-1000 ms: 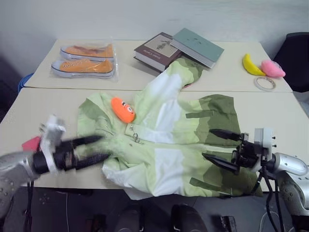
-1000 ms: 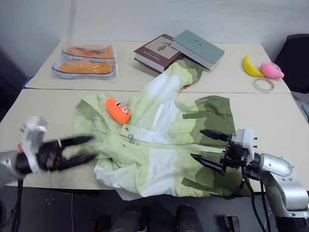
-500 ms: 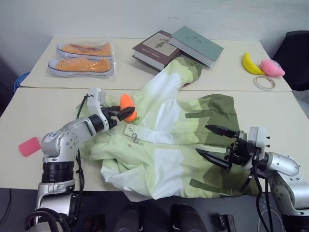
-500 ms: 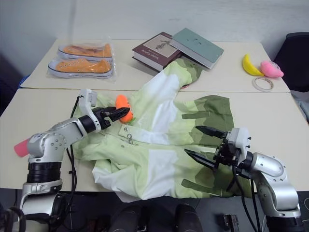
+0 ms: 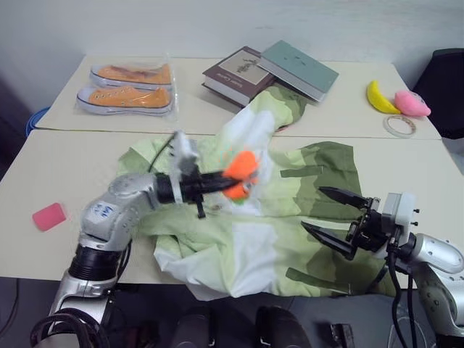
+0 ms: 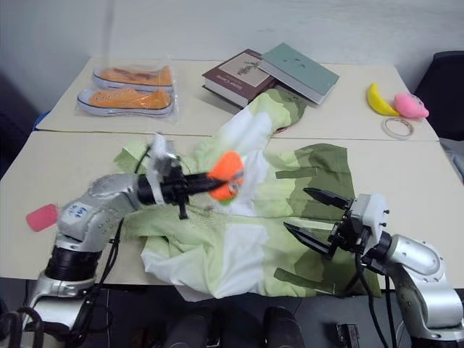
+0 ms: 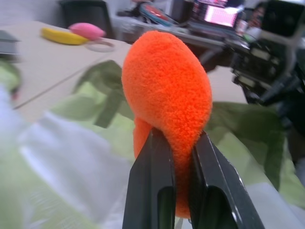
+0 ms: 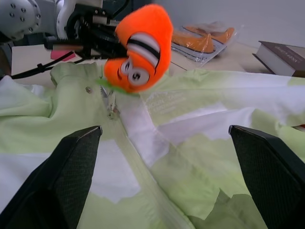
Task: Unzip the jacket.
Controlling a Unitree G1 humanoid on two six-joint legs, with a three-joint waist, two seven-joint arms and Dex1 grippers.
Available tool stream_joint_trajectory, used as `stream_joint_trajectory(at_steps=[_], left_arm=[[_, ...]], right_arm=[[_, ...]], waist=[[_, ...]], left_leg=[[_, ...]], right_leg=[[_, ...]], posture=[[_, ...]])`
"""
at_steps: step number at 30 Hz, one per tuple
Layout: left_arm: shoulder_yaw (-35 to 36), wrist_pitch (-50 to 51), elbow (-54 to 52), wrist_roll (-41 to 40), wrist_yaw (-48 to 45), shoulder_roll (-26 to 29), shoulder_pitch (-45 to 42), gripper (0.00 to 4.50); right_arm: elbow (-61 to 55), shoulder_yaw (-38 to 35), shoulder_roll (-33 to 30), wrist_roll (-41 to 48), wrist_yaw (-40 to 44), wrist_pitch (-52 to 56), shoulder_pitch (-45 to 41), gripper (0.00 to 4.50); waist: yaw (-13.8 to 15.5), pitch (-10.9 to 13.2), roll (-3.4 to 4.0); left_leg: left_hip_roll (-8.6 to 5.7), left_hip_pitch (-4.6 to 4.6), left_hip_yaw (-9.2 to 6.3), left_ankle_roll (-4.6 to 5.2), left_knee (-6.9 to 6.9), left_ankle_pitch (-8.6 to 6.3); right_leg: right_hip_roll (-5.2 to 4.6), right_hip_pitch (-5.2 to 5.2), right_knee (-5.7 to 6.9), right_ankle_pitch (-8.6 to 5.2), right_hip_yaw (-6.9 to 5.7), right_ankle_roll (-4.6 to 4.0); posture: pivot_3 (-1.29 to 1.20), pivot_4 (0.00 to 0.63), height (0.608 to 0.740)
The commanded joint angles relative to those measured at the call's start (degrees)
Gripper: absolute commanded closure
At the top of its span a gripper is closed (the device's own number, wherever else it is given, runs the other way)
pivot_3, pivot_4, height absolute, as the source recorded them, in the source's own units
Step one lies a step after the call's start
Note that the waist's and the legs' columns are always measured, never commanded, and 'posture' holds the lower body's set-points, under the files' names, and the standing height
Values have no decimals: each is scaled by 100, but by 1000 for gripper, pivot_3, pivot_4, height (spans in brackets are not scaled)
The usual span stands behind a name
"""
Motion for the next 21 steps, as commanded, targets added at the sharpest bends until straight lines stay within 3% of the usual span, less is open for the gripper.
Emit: stream_joint_trajectory(at_steps=[1, 4, 11, 16, 21], left_arm=[[-427, -366, 113, 433, -304, -26, 67, 3555], [-557, -492, 102, 641, -338, -43, 174, 2523], [45, -665, -159, 437, -504, 226, 445, 387], [273, -1254, 174, 920, -818, 946, 596, 387], [358, -1531, 780, 1218, -930, 1269, 442, 387]], right_arm=[[-117, 97, -93, -232, -27, -92, -148, 0], [-65, 380, -186, -286, -53, 311, -397, 0], [-14, 909, -596, 110, 249, 1593, -1120, 0], [592, 1693, -630, -241, 880, 1784, -1964, 0], [1593, 2681, -373, -1280, 1142, 1370, -2940, 0]], waist=[[-8, 0, 0], [-18, 1, 0], [-13, 1, 0], [-30, 1, 1], [-54, 3, 4]], left_leg=[[3, 0, 1, 0, 3, 1], [8, 2, 1, -2, 2, 2], [8, -7, -13, 2, 1, 2], [7, -8, -15, 5, 2, 1], [6, -10, -13, 6, 2, 1]], right_leg=[[-4, -3, 0, 0, 3, 0], [-21, -7, 4, 0, 5, -1], [-31, -5, 8, -1, -10, -1], [-33, -3, 0, -1, -17, -1], [-35, -8, 4, -1, -18, -2]], posture=[[0, 150, 740], [0, 150, 740], [0, 150, 740], [0, 150, 740], [0, 150, 740]])
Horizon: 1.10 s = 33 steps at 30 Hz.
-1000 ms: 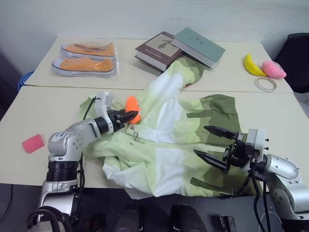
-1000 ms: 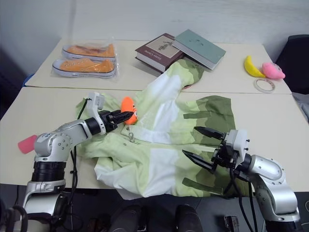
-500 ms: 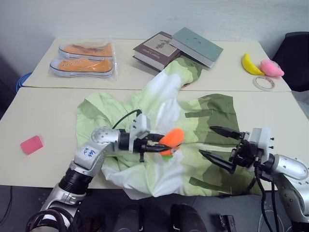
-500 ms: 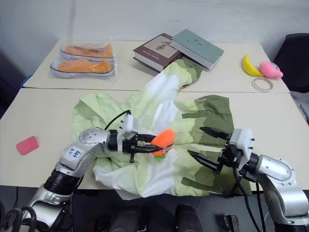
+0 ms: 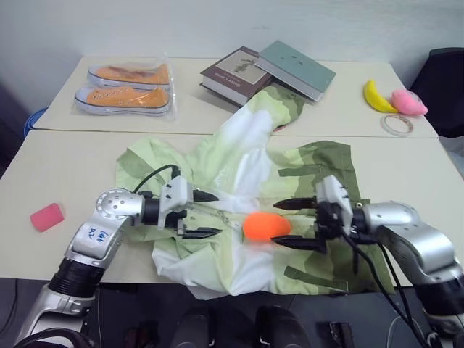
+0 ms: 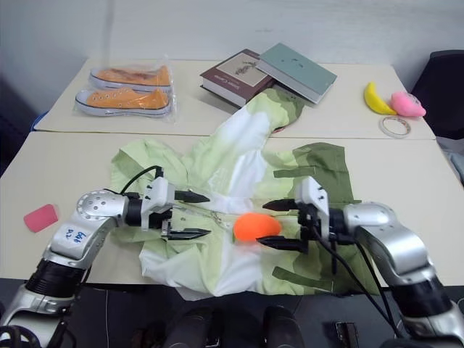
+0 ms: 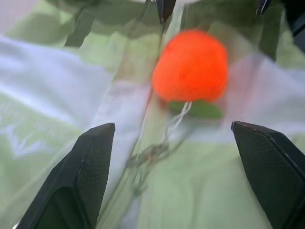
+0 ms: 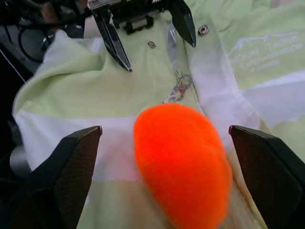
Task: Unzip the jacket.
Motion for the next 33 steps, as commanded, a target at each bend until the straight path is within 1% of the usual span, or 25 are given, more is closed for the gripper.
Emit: stream_joint_trajectory(at_steps=[1, 3, 5, 6, 7, 10, 12, 14, 16, 18, 20, 22, 25, 26, 27, 28, 30, 33], left_arm=[[61, -299, 340, 303, -54, 145, -122, 387], [12, -367, 630, 479, 39, 105, -179, 387], [33, -243, 888, 448, 64, -17, -201, 357], [28, -223, 1002, 449, 30, -47, -187, 357], [-9, -307, 1132, 542, 11, -35, -167, 357], [-21, -425, 1377, 705, 31, -26, -109, 357], [16, -352, 1424, 672, 85, -71, -71, 357], [-24, -338, 1454, 702, 105, -84, -3, 357], [-107, -382, 1468, 782, 96, -69, 85, 357], [-166, -384, 1488, 830, 115, -69, 158, 357], [-178, -392, 1572, 877, 190, -84, 188, 357], [-221, -617, 1606, 904, 92, -51, 272, 357], [-384, -885, 1599, 1091, 30, 39, 449, 357], [-372, -843, 1573, 1052, 78, -6, 492, 357], [-354, -812, 1555, 1010, 110, -44, 516, 357], [-360, -781, 1537, 994, 146, -79, 560, 357], [-380, -764, 1518, 1003, 179, -105, 617, 357], [-416, -724, 1530, 1086, 261, -106, 719, 357]], right_arm=[[589, 647, 73, -865, 143, -388, -455, 0], [971, 973, 155, -1298, 104, -477, -739, 0], [1075, 1085, 175, -1321, 323, -377, -898, 412], [1058, 1055, 183, -1250, 409, -302, -923, 589], [1007, 1026, 157, -1189, 508, -246, -917, 904], [931, 838, 91, -1160, 610, -424, -795, 1914], [952, 553, 118, -1117, 540, -741, -676, 2664], [925, 140, 20, -930, 563, -871, -490, 3307], [890, -267, -202, -748, 682, -896, -237, 3912], [916, -684, -521, -660, 720, -858, 63, 4254], [1048, -1096, -885, -622, 768, -842, 363, 4272], [1365, -1559, -1256, -590, 853, -895, 692, 4272], [2579, -2323, -1754, -629, 978, -1285, 1026, 4272], [3200, -2489, -1927, -792, 919, -1686, 1061, 4272], [3615, -2570, -2032, -914, 882, -1980, 1061, 4272], [4139, -2628, -2166, -1132, 695, -2460, 1016, 4272], [4772, -2639, -2299, -1373, 487, -3031, 881, 4273], [5771, -2656, -2580, -1718, -222, -3267, 447, 4273]], waist=[[6, 0, 0], [0, 0, 0], [5, 0, 0], [6, 0, 0], [2, 0, 0], [-3, -3, -4], [-5, -2, -4], [-10, -3, -4], [-11, -3, -4], [4, -3, -3], [7, -4, -1], [20, -6, 1], [23, -11, 11], [14, -12, 12], [0, -12, 14], [-7, -14, 18], [-63, -30, 45], [-110, -57, 92]], left_leg=[[0, -2, -2, 0, 0, 0], [-2, -8, -3, 1, 0, -1], [-7, -26, 0, 4, 5, -1], [-11, -50, -2, 9, 13, 2], [-12, -81, -1, 12, 26, 4], [-10, -85, -4, 13, 33, 5], [-10, -85, -4, 14, 38, 7], [-10, -84, -3, 15, 45, 8], [-10, -82, -4, 15, 48, 8], [-10, -79, -4, 15, 47, 8], [-10, -76, -4, 15, 46, 8], [-10, -72, -3, 15, 44, 8], [-9, -56, 0, 15, 40, 8], [-9, -45, 3, 16, 34, 7], [-9, -30, 7, 16, 25, 7], [-9, 8, 12, 16, 6, 7], [-9, 46, 19, 14, -11, 3], [-8, 47, 26, 12, -13, 2]], right_leg=[[0, -1, 9, 0, -5, 0], [0, -5, 12, 0, -10, 0], [0, -24, 18, 0, -20, 0], [-1, -47, 28, 0, -25, 1], [0, -78, 39, 1, -31, 2], [5, -77, 41, 2, -72, 3], [4, -74, 42, 2, -73, 4], [3, -72, 46, 3, -72, 6], [2, -67, 47, 4, -71, 8], [1, -65, 47, 4, -69, 8], [-2, -62, 45, 4, -69, 8], [-4, -59, 44, 4, -68, 8], [-4, -42, 39, 4, -68, 8], [-4, -31, 35, 4, -66, 8], [-5, -21, 33, 4, -62, 8], [-7, 11, 20, 4, -58, 8], [-9, 36, -7, 4, -49, 7], [-13, 32, -6, 4, -27, 8]], posture=[[0, 150, 740], [0, 150, 740], [0, 150, 740], [0, 150, 740], [0, 150, 740], [0, 150, 740], [0, 150, 740], [0, 150, 740], [0, 150, 740], [0, 150, 740], [0, 150, 740], [0, 150, 740], [0, 150, 740], [0, 150, 740], [0, 150, 740], [0, 150, 740], [0, 150, 740], [0, 150, 740]])
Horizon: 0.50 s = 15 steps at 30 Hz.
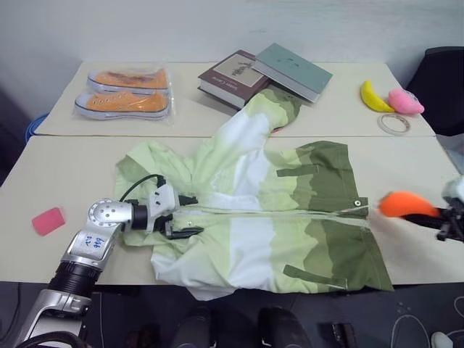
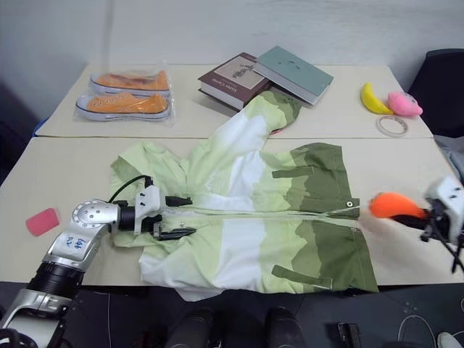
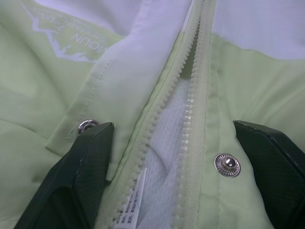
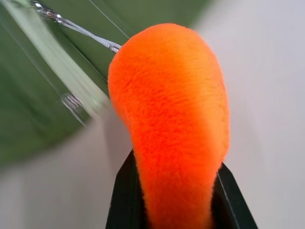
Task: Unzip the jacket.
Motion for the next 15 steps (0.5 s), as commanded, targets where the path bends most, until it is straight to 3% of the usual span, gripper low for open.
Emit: stream_joint_trajectory(at_steps=[1, 6, 11, 14, 15], left_arm=[[-421, 258, 214, 493, 50, -13, 402, 357], [-583, -91, 473, 817, 136, 64, 499, 357], [-413, -111, 486, 622, 371, -90, 536, 357], [-239, -112, 312, 299, 277, -204, 557, 357], [-158, -54, 199, 165, 206, -222, 574, 193]], right_arm=[[913, -156, -439, -384, -779, -345, -421, 4273], [1504, -147, -617, -628, -1439, -294, -901, 4273], [1332, -247, -596, -387, -1285, 60, -1102, 4273], [849, -299, -418, -59, -736, 468, -837, 4273], [576, -319, -361, 104, -503, 761, -648, 3924]], waist=[[-13, -20, 34], [-17, -45, 77], [-19, -68, 116], [-2, -78, 132], [0, -78, 132]], left_leg=[[0, 1, 6, 0, 0, 0], [0, 4, 12, -2, 0, -1], [1, 10, 16, -7, -2, -5], [1, 10, 17, -7, -2, -5], [1, 10, 17, -6, -2, -5]], right_leg=[[0, -3, 0, 0, 9, 0], [1, -7, 1, 0, 50, 0], [2, -6, 0, 0, 61, 0], [1, -6, 0, 0, 62, 0], [1, -6, 0, 0, 62, 0]], posture=[[0, 150, 740], [0, 150, 740], [0, 150, 740], [0, 150, 740], [0, 150, 740]])
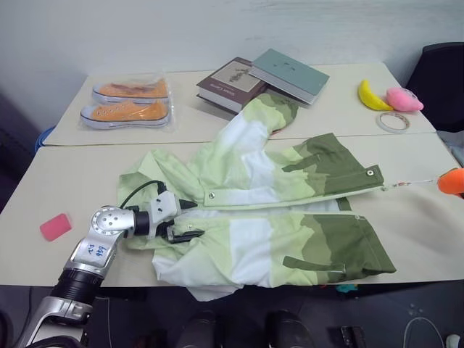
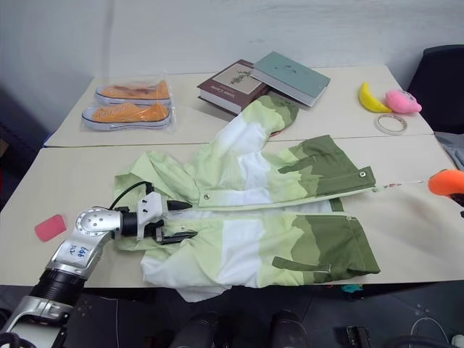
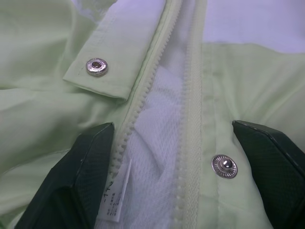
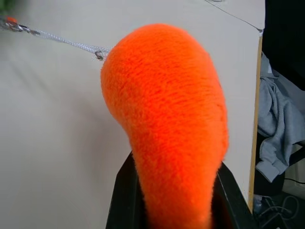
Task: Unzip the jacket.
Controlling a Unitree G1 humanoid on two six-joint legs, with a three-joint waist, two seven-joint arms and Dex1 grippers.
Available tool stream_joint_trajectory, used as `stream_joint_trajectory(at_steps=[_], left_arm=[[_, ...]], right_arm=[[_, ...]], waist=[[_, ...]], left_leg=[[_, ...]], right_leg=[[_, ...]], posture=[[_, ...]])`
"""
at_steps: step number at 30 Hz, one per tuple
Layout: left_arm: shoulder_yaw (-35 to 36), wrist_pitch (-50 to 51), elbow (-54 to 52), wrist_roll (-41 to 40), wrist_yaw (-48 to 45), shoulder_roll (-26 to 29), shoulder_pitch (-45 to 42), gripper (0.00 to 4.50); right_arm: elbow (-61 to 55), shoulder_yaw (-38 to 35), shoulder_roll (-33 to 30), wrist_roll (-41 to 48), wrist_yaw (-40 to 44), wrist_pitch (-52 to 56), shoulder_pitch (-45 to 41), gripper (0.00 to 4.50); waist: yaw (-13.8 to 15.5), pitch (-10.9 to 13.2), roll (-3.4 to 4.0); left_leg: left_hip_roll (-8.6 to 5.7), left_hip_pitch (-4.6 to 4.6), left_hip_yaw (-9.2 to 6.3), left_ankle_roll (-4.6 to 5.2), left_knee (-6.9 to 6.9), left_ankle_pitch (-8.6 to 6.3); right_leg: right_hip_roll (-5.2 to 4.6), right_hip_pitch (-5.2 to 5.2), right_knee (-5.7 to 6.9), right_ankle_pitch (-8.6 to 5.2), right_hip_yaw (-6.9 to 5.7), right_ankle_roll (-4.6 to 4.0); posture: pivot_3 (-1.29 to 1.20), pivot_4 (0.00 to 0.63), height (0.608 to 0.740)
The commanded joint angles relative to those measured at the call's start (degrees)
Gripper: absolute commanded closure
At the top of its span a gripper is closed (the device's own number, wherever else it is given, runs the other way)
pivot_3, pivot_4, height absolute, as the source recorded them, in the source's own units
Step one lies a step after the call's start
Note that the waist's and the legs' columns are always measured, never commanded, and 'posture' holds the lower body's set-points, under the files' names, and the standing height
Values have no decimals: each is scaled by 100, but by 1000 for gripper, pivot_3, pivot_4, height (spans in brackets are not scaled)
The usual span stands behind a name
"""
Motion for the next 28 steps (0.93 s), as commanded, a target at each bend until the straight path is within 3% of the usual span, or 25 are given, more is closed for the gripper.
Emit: stream_joint_trajectory(at_steps=[1, 5, 7, 11, 15, 21, 28], left_arm=[[-76, 302, 38, -50, -152, -54, 342, 22], [257, 565, -511, -376, -214, 80, 363, 0], [554, 766, -890, -717, -224, 115, 394, 0], [1158, 831, -1744, -1073, -391, 529, 585, 0], [1856, 1276, -2299, -1522, -473, 968, 1134, 0], [2536, 700, -2087, -1172, -631, 1232, 2456, 0], [2937, 1010, -2682, -1406, -59, 976, 2859, 0]], right_arm=[[-873, -271, 83, 529, 620, 691, 454, 3563], [-1481, -692, 246, 796, 719, 632, 1137, 2268], [-1976, -1012, 335, 1109, 1236, 385, 1629, 1472], [-3087, -1653, 612, 1423, 1618, -293, 2433, 96], [-3559, -1726, 736, 1297, 1466, -1474, 2148, 39], [-5381, -415, 1521, 2036, 1708, -491, 2090, 39], [-5387, 456, 2018, 1884, 2205, -734, 2151, 39]], waist=[[5, -1, 1], [10, 6, -11], [13, 10, -16], [4, 55, -81], [-68, 69, -104], [-135, 83, -123], [58, 90, -127]], left_leg=[[1, 0, -2, 0, 0, -1], [4, -18, -6, -1, 0, -2], [3, -22, -3, 4, 0, -6], [7, -30, -6, 5, -3, -9], [12, -21, 0, -3, -2, -14], [29, -20, -15, -23, -11, -18], [8, -35, -33, 10, 6, -40]], right_leg=[[0, 0, 1, 0, -1, 0], [3, -12, 0, 0, -5, 0], [4, -13, 1, 0, -6, 0], [10, -16, 0, 0, -7, 1], [12, -15, -10, 0, 2, 1], [21, -21, -5, -11, -9, -19], [-13, -17, -4, -11, -19, -21]], posture=[[0, 150, 740], [0, 150, 740], [0, 150, 740], [0, 150, 740], [0, 150, 740], [0, 150, 740], [0, 150, 740]])
